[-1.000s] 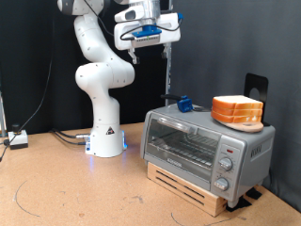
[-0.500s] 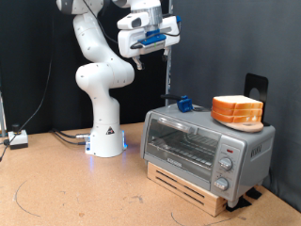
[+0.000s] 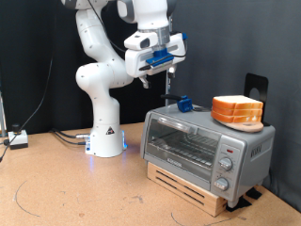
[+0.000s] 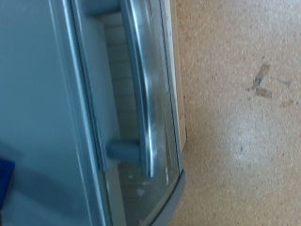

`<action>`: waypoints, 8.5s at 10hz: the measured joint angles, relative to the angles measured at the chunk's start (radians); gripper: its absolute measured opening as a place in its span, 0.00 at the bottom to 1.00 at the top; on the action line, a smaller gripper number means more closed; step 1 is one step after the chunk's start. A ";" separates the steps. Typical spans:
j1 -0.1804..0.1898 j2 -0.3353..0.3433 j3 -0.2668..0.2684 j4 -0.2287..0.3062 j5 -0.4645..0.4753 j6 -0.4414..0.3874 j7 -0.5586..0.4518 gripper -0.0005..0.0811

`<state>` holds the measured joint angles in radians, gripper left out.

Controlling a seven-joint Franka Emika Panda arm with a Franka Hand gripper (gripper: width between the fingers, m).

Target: Make a piece of toast with the oven

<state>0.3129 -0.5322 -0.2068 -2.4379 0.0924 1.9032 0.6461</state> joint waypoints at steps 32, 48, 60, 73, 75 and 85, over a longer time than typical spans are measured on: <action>-0.218 0.429 0.000 -0.138 -0.141 0.595 -0.055 0.99; -0.238 0.783 -0.036 -0.019 -0.211 0.685 0.052 0.99; -0.342 0.646 0.011 0.003 0.249 0.381 -0.510 0.99; -0.335 0.306 0.000 -0.017 0.542 0.025 -1.067 0.99; -0.325 0.249 0.006 -0.020 0.544 0.006 -1.176 0.99; -0.291 0.004 0.000 -0.022 0.608 -0.201 -1.640 0.99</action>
<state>0.0220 -0.5280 -0.2070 -2.4600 0.7005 1.7018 -0.9940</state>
